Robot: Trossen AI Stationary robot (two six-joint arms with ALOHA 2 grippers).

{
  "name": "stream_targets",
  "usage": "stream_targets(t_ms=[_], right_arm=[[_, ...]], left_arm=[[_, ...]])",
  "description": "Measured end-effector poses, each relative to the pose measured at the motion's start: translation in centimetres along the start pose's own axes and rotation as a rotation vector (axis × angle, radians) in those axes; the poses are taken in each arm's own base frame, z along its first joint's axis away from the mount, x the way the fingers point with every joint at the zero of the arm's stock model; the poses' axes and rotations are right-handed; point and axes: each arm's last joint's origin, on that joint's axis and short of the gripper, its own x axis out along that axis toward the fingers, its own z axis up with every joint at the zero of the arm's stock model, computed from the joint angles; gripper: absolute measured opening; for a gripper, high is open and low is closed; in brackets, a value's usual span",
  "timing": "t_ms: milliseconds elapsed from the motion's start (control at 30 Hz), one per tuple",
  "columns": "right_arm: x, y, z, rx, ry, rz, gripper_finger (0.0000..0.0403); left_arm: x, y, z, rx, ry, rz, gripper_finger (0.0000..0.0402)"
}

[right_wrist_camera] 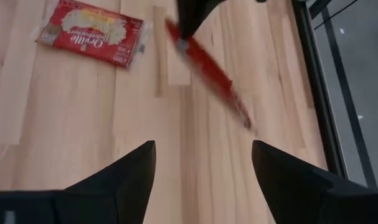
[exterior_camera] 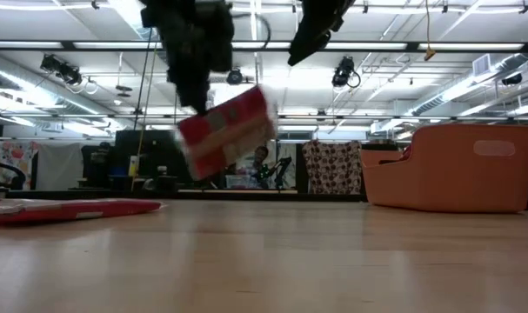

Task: Sort popcorn bags into baskets
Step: Put the red popcorn bag into the orange bin

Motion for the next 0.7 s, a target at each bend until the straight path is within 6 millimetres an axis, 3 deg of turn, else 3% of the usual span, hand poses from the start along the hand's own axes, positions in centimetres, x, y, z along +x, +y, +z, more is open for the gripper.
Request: stream_targets(t_ms=[200, 400, 533, 700], right_arm=[[0.0, -0.5, 0.1, -0.001, -0.023, 0.060, 0.0295], [0.0, -0.5, -0.1, -0.081, -0.022, 0.114, 0.0290], [-0.3, -0.2, -0.3, -0.115, -0.021, 0.204, 0.0259], [-0.4, 0.4, -0.8, -0.160, 0.024, 0.254, 0.0188]], left_arm=[[-1.4, -3.8, 2.3, 0.076, -0.115, -0.068, 0.0000], [-2.3, -6.7, 4.3, 0.107, -0.273, -0.116, 0.0000], [-2.5, -7.9, 4.9, 0.106, -0.347, -0.144, 0.0000], [-2.7, -8.8, 5.1, 0.064, -0.376, -0.160, 0.0007]])
